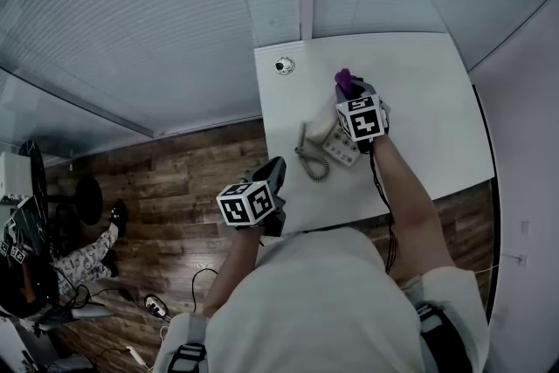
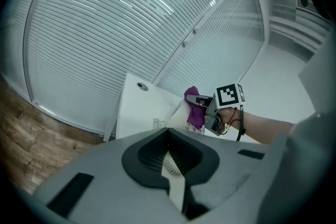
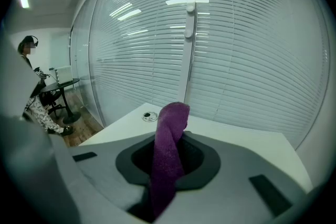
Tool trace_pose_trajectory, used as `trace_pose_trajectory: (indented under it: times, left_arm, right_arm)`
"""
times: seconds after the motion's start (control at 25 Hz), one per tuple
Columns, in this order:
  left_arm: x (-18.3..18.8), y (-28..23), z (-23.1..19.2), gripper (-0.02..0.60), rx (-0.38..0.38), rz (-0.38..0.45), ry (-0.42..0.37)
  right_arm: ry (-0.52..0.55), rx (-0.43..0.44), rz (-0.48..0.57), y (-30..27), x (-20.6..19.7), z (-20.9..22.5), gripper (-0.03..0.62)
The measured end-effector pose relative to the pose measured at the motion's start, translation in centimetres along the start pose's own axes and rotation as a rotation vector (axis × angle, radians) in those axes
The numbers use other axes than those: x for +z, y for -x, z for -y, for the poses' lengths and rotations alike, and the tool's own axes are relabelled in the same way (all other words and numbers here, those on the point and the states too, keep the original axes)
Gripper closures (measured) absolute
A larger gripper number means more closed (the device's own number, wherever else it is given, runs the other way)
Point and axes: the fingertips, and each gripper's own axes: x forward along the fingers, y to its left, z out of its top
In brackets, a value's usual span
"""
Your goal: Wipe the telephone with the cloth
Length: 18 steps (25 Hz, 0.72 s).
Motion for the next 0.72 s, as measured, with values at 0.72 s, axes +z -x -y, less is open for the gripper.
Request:
trace_pose_trajectory:
  times: [0.72]
  left_arm:
    - [-1.4, 2.4, -0.6, 0.560, -0.015, -0.002, -0.014]
  right_arm:
    - [0.039, 0.038, 0.016, 2.0, -1.3, -5.7, 0.534]
